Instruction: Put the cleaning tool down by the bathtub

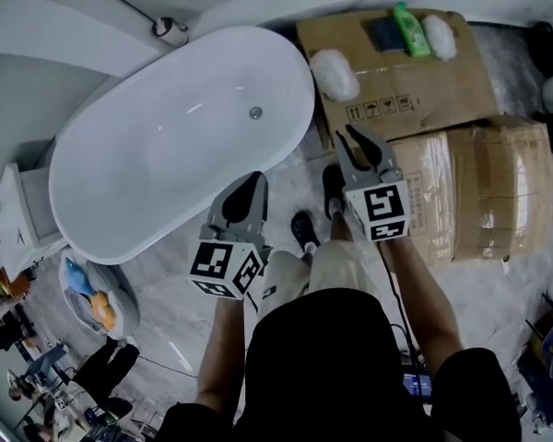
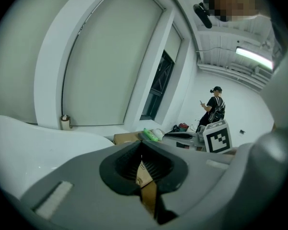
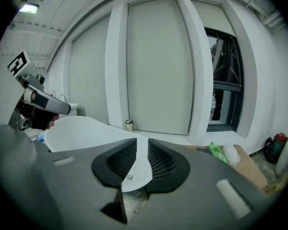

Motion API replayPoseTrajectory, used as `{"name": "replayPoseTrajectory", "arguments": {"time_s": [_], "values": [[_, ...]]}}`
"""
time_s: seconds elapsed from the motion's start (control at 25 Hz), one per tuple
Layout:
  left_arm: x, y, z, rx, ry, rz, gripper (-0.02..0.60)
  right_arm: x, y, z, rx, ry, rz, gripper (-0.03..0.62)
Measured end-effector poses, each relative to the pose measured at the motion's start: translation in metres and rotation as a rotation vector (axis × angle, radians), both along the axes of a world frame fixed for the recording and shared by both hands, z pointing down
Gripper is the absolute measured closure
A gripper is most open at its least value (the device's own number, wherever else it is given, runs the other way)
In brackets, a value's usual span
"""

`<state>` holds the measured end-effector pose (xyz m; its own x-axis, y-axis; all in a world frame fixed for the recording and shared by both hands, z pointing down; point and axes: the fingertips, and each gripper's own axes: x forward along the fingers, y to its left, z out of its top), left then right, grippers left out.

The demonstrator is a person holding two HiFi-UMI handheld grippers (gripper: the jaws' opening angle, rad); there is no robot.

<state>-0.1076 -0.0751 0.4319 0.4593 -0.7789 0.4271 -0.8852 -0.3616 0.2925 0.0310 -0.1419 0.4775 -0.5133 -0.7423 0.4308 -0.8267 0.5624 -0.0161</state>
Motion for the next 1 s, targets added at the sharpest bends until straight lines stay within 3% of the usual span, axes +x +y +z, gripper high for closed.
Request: {"name": "replayPoseTrajectory", "arguments": {"time_s": [0.44,1.0], "values": [[-0.011,0.041,-0.052,0.126,0.032,0.056,0.583,-0.014,0.074,-0.070,0.063,-0.042,0.068,0.543],[-0.004,0.081,-0.098,0.217,0.077,0.076,0.583,-0.037,0.136,-0.138,0.125,-0.087,0.035,0.572]]}}
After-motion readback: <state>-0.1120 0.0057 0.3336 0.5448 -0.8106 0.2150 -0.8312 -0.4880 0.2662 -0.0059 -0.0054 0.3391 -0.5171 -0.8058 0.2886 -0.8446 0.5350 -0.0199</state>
